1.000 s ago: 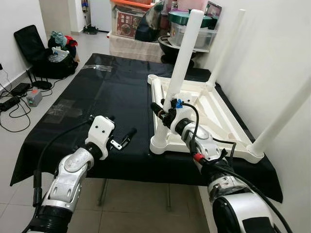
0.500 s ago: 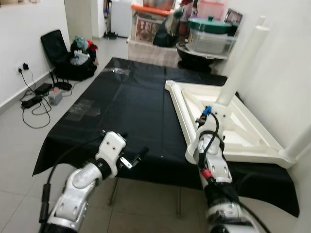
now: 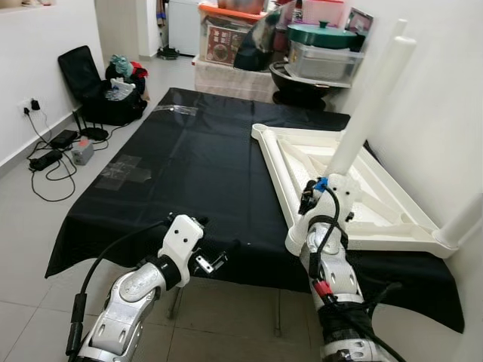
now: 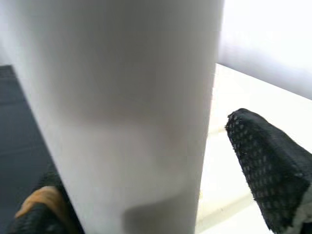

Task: Building children table

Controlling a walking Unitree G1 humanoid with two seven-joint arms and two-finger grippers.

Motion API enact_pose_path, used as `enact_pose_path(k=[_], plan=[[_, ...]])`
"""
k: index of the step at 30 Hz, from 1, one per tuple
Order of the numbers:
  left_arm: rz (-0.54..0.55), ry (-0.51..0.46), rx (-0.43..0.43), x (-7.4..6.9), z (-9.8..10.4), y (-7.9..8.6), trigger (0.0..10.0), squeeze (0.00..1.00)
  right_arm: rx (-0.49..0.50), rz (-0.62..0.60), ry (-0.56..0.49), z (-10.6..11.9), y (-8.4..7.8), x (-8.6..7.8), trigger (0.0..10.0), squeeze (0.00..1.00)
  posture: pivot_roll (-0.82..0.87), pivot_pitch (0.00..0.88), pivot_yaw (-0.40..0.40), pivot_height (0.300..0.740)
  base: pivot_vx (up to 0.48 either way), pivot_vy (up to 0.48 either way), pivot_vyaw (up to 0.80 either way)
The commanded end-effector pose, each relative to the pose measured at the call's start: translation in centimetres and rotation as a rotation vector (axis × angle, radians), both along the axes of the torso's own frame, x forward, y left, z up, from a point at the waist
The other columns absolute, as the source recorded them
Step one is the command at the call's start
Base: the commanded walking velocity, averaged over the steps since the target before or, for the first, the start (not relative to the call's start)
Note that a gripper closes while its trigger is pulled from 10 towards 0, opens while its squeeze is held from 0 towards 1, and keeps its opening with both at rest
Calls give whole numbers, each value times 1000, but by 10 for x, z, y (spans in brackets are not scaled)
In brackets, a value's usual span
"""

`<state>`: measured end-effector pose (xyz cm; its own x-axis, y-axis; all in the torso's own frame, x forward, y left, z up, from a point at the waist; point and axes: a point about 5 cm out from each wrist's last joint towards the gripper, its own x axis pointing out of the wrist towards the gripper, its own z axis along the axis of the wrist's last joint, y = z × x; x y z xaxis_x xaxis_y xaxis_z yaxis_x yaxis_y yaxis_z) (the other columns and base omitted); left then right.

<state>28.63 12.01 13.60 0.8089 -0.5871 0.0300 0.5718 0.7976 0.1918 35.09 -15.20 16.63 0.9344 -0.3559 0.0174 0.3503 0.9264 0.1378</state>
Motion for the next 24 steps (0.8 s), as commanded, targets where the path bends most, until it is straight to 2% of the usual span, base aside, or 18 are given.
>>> enact_pose_path(k=[1, 2, 3, 4, 6, 7, 9, 10, 11, 12, 18, 19, 20, 21, 24], plan=[[-11, 16, -7, -3, -2, -4, 10000, 0, 9, -36, -11, 0, -12, -3, 10000, 1000, 105, 0, -111, 740, 0, 0, 0], [-11, 20, -14, -4, -2, -5, 10000, 0, -5, 39, -76, 11, -14, -4, 10000, 0, 106, 0, -111, 740, 0, 0, 0], [-11, 20, -14, -4, -2, -5, 10000, 0, -5, 39, -76, 11, -14, -4, 10000, 0, 106, 0, -111, 740, 0, 0, 0], [-8, 25, -19, -4, -3, -5, 10000, 0, -50, 240, -158, 22, -14, -3, 10000, 0, 104, 0, -104, 740, 0, 0, 0], [-8, 25, -19, -4, -3, -5, 10000, 0, -50, 240, -158, 22, -14, -3, 10000, 0, 104, 0, -104, 740, 0, 0, 0], [-7, 31, -26, -4, -2, -4, 10000, 0, -107, 427, -211, 30, -13, -3, 10000, 0, 106, 0, -104, 740, 0, 0, 0], [-7, 31, -26, -4, -2, -4, 10000, 0, -107, 427, -211, 30, -13, -3, 10000, 0, 106, 0, -104, 740, 0, 0, 0], [-20, 47, -40, -6, -3, -5, 10000, 0, -165, 598, -216, 31, -13, 0, 10000, 0, 107, 0, -104, 740, 0, 0, 0], [-20, 47, -40, -6, -3, -5, 10000, 0, -165, 598, -216, 31, -13, 0, 10000, 0, 107, 0, -104, 740, 0, 0, 0], [-30, 56, -52, -8, -3, -6, 10000, 0, -198, 685, -202, 30, -14, 4, 10000, 0, 113, 0, -108, 740, 0, 0, 0], [-30, 68, -68, -15, -2, -6, 10000, 0, -227, 720, -140, 24, -16, 17, 10000, 0, 145, 0, -125, 740, 0, 0, 0], [-21, 71, -68, -16, -3, -4, 10000, 0, -227, 719, -131, 23, -15, 20, 627, 0, 144, 0, -128, 740, 0, 0, 0], [-14, 74, -68, -17, -3, -2, 10000, 0, -224, 723, -128, 23, -14, 21, 627, 0, 144, 0, -128, 740, 0, 0, 0], [-10, 75, -68, -17, -3, -1, 10000, 0, -222, 719, -123, 24, -14, 22, 0, 0, 141, 0, -128, 740, 0, 0, 0], [-8, 78, -70, -18, -4, -1, 10000, 0, -233, 704, -115, 24, -14, 24, 0, 0, 140, 0, -128, 740, 0, 0, 0]])
